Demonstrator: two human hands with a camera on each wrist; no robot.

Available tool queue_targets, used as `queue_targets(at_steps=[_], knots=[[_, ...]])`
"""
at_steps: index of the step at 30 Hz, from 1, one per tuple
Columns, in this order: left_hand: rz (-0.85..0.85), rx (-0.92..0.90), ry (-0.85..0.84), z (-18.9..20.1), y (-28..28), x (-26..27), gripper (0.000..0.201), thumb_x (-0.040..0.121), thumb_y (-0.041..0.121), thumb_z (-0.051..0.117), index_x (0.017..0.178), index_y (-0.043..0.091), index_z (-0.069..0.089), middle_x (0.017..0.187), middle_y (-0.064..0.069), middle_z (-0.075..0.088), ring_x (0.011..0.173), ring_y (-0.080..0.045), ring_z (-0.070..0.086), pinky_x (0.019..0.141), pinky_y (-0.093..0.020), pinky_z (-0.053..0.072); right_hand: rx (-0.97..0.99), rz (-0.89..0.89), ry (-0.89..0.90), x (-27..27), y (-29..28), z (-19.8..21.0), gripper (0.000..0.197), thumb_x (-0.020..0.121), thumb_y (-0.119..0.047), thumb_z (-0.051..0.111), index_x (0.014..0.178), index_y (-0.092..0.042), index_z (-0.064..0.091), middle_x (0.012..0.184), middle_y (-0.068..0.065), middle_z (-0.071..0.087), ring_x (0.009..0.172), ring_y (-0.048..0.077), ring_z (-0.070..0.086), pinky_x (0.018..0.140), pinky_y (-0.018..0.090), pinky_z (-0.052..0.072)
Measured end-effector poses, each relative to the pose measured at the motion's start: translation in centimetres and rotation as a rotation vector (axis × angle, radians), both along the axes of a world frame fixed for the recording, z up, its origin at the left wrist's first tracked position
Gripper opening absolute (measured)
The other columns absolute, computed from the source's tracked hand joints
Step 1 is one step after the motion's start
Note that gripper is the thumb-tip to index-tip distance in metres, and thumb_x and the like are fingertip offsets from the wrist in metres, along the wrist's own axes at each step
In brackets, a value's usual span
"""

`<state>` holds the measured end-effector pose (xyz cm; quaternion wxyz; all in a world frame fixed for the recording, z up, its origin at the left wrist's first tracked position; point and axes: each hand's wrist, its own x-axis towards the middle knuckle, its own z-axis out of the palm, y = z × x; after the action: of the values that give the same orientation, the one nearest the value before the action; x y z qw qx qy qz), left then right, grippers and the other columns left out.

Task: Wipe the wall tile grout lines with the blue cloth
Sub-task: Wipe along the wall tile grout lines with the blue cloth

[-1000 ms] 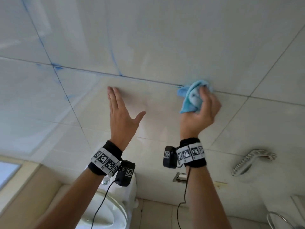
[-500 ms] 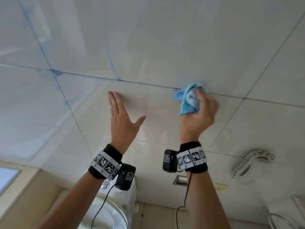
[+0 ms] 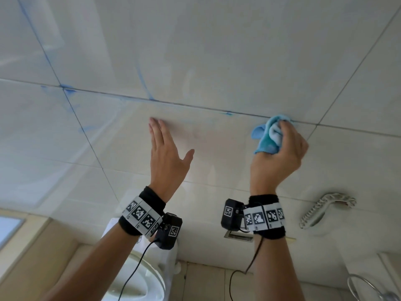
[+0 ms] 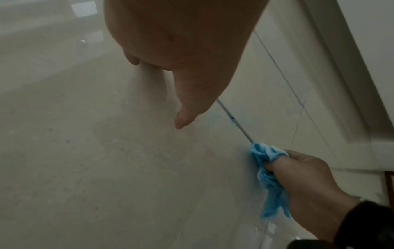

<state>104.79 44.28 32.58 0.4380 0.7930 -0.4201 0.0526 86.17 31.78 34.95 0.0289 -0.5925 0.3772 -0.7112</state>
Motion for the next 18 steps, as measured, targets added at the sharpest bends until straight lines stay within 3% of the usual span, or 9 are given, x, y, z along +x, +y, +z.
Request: queue_targets(at_steps=[2, 4, 6, 9, 13, 16, 18], knots=[[-0.002, -0.017, -0.002, -0.2, -0.4, -0.4, 0.113, 0.092, 0.031, 0.078, 0.163, -0.004, -0.003, 0.172, -0.021, -0.013, 0.161, -0.029, -0.012, 0.132, -0.04, 0.01, -0.004, 0.062, 0.031, 1.6, 0.9, -0.1, 0.027, 0.091, -0.001, 0.067, 0.117, -0.001, 0.073, 0.121, 0.008, 0.072, 0.113, 0.032, 0.06, 0.099, 0.02, 0.046], [-0.013, -0.026, -0.02, -0.4, -0.7, -0.7, 0.114, 0.091, 0.029, 0.079, 0.163, -0.006, -0.003, 0.171, -0.023, -0.013, 0.161, -0.032, -0.012, 0.132, -0.04, 0.008, -0.002, 0.178, 0.174, 3.3, 2.0, 0.2, 0.033, 0.089, -0.008, 0.065, 0.12, -0.003, 0.073, 0.126, 0.007, 0.071, 0.118, 0.031, 0.058, 0.102, 0.026, 0.048], [-0.029, -0.03, -0.05, -0.8, -1.2, -1.3, 0.115, 0.09, 0.027, 0.08, 0.162, -0.008, -0.003, 0.17, -0.027, -0.013, 0.16, -0.035, -0.011, 0.132, -0.039, 0.005, 0.001, 0.266, 0.328, 4.0, 2.7, 0.7, 0.043, 0.083, -0.005, 0.064, 0.125, -0.007, 0.072, 0.131, 0.0, 0.069, 0.122, 0.027, 0.056, 0.101, 0.033, 0.051], [-0.063, -0.026, -0.076, -0.8, -2.1, -2.7, 0.115, 0.09, 0.027, 0.079, 0.161, -0.01, -0.004, 0.169, -0.03, -0.014, 0.159, -0.039, -0.013, 0.13, -0.036, -0.002, -0.04, 0.234, 0.411, 1.9, 2.0, 1.2, 0.046, 0.081, -0.001, 0.065, 0.125, -0.01, 0.072, 0.129, -0.001, 0.07, 0.122, 0.026, 0.057, 0.1, 0.032, 0.051], [-0.091, -0.029, -0.043, -0.5, -3.4, -4.3, 0.117, 0.091, 0.031, 0.077, 0.159, -0.011, -0.008, 0.167, -0.031, -0.019, 0.158, -0.042, -0.017, 0.126, -0.029, -0.013, -0.047, -0.005, 0.195, -5.8, -1.8, 0.3, 0.033, 0.086, 0.0, 0.065, 0.117, -0.005, 0.074, 0.118, 0.006, 0.072, 0.108, 0.035, 0.062, 0.097, 0.034, 0.05], [-0.082, -0.031, -0.036, -0.5, -3.8, -4.6, 0.119, 0.09, 0.03, 0.078, 0.159, -0.011, -0.01, 0.167, -0.032, -0.02, 0.158, -0.043, -0.017, 0.129, -0.036, -0.005, -0.001, -0.161, 0.013, -9.6, -4.7, 0.5, 0.027, 0.088, 0.001, 0.066, 0.111, -0.006, 0.076, 0.109, -0.007, 0.065, 0.1, 0.035, 0.065, 0.086, 0.04, 0.057], [-0.078, -0.029, -0.058, -0.6, -3.6, -4.5, 0.118, 0.089, 0.029, 0.079, 0.159, -0.01, -0.009, 0.168, -0.031, -0.018, 0.158, -0.042, -0.016, 0.13, -0.036, -0.004, 0.001, -0.16, -0.033, -9.2, -5.0, 0.5, 0.023, 0.088, 0.001, 0.067, 0.108, -0.005, 0.076, 0.107, -0.006, 0.065, 0.1, 0.034, 0.065, 0.085, 0.036, 0.057]])
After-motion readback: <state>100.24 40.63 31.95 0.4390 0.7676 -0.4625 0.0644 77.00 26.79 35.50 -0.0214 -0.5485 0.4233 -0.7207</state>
